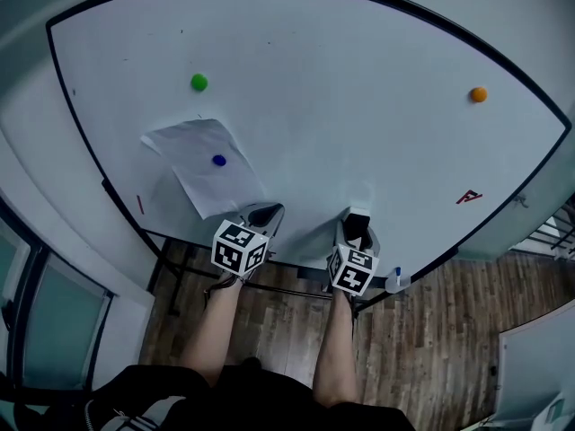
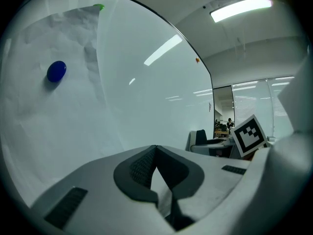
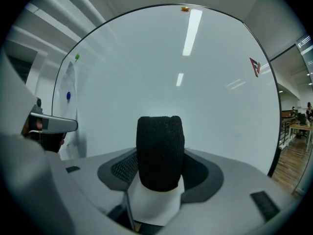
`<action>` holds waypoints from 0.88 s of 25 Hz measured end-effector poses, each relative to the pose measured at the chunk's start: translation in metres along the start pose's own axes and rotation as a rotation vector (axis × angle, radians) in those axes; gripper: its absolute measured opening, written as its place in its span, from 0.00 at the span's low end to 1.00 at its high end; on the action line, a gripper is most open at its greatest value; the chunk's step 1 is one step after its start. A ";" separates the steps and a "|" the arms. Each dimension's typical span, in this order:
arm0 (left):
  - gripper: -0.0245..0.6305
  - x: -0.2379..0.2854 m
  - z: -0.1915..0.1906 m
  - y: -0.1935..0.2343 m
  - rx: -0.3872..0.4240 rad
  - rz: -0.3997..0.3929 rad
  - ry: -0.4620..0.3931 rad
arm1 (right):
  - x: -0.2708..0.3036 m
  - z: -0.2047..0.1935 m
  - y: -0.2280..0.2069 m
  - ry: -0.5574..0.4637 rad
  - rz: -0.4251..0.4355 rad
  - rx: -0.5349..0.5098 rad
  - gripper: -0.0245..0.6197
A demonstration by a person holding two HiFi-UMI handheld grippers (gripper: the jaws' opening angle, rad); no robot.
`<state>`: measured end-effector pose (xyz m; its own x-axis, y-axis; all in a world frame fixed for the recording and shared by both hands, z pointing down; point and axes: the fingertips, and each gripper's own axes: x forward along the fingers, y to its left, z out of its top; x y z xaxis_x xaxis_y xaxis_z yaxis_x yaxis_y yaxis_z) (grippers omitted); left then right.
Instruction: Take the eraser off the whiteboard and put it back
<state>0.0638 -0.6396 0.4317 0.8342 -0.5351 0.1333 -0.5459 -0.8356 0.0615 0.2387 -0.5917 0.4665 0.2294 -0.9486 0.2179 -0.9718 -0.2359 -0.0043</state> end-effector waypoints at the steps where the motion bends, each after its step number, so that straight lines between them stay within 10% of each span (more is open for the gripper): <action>1: 0.07 -0.001 -0.001 -0.002 -0.001 0.000 0.002 | 0.000 -0.001 0.000 0.003 0.015 0.003 0.42; 22: 0.06 -0.064 -0.029 -0.104 -0.011 0.071 0.036 | -0.107 -0.037 -0.013 0.034 0.247 0.031 0.45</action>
<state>0.0649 -0.5153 0.4455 0.7901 -0.5880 0.1732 -0.6045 -0.7942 0.0614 0.2245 -0.4789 0.4790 -0.0177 -0.9707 0.2397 -0.9958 -0.0044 -0.0917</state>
